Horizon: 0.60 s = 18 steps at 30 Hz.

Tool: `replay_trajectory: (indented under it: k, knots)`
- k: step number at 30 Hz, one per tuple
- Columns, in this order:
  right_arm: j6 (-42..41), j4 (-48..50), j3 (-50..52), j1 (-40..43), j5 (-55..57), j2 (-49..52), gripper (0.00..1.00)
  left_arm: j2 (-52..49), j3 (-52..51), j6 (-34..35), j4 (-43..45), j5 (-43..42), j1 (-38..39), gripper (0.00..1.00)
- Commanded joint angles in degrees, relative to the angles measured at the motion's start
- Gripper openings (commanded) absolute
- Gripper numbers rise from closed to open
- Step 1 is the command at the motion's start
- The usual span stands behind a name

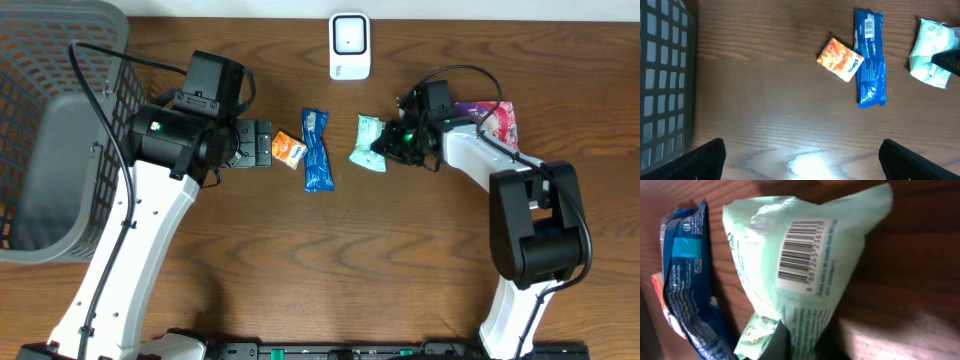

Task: Scan the item barcode
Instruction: 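Lift the green pack with the right gripper and carry it right, then set the green pack down left of the purple pack and release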

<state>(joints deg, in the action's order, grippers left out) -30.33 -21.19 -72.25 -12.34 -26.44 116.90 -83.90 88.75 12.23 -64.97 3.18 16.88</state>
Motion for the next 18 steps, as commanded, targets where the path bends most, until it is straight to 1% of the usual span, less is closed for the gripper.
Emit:
replay_trajectory:
  k: [1,2,3,4,5,8,10,13,18]
  knots:
    - [3.7,-6.5,-2.7,1.2,6.7,1.6,0.01,-0.3,0.3,0.5,-0.2,0.5,-0.2,0.98]
    - [4.7,-8.2,-3.9,1.4,7.5,1.6,0.01,-0.3,0.3,0.5,-0.2,0.5,-0.2,0.98]
    - [7.1,-13.4,-7.8,1.7,10.9,1.4,0.01,-0.3,0.3,0.5,-0.2,0.5,-0.2,0.98]
    - [7.8,-15.6,-9.4,1.7,12.5,1.4,0.01,-0.3,0.3,0.5,-0.2,0.5,-0.2,0.98]
    - [9.7,-20.8,-13.5,1.3,17.0,1.4,0.01,-0.3,0.3,0.5,-0.2,0.5,-0.2,0.98]
    - [13.4,-27.6,-19.9,-0.5,23.6,1.4,0.01,-0.3,0.3,0.5,-0.2,0.5,-0.2,0.98]
    - [14.6,-29.2,-21.5,-1.5,25.4,1.4,0.01,-0.3,0.3,0.6,-0.2,0.5,-0.2,0.98]
    - [14.5,-29.8,-20.7,-1.5,26.1,1.5,0.01,-0.3,0.3,0.5,-0.2,0.5,-0.2,0.98]
    - [14.5,-27.8,-17.6,3.1,26.1,1.5,0.01,-0.3,0.3,0.5,-0.2,0.5,-0.2,0.98]
